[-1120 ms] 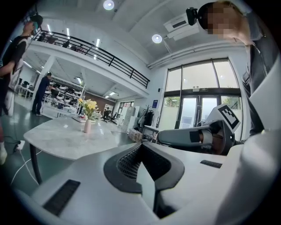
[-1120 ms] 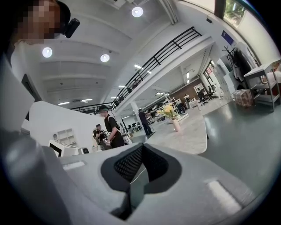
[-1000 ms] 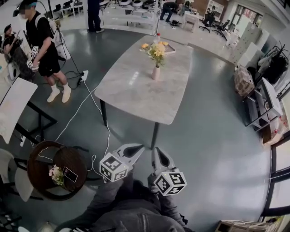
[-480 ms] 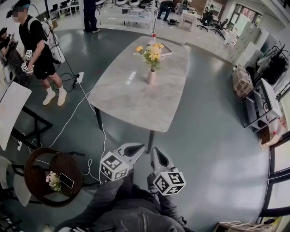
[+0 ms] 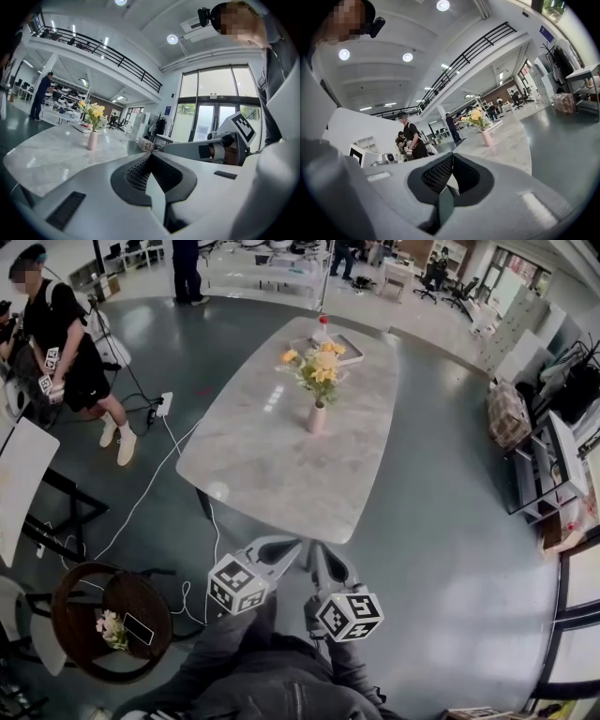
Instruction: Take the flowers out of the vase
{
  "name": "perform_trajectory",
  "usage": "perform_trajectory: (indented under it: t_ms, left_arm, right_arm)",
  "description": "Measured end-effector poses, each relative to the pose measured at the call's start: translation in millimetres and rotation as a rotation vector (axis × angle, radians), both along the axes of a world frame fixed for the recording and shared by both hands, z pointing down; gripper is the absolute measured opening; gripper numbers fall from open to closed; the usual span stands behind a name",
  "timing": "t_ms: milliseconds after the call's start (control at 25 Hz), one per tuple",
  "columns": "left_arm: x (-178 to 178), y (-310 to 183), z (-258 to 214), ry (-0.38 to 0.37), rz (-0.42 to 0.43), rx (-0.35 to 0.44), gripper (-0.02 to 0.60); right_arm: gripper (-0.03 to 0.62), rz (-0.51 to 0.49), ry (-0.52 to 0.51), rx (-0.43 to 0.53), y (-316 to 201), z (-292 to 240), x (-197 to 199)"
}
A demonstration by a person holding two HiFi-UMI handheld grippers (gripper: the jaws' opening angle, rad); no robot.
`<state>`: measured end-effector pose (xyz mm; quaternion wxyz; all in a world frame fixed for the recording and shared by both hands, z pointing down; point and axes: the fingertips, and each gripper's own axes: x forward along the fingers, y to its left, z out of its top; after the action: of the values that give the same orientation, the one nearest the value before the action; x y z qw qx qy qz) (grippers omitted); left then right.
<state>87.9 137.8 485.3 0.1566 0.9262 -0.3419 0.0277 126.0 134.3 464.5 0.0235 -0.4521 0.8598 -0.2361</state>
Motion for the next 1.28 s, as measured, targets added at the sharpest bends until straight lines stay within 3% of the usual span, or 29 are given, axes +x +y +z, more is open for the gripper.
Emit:
perform_trajectory:
  t_ms: [840,1280]
  left_arm:
    - [-56,-165,-15,0.027,0.086,0.031,0.000]
    - [-82,-203,-7,0.027,0.092,0.043,0.000]
  right_arm:
    - [0.000,0.073,0.025,0.037,-169,-17,-54]
    - [0.000,0.074,0.020,0.044,-214,-9,-78]
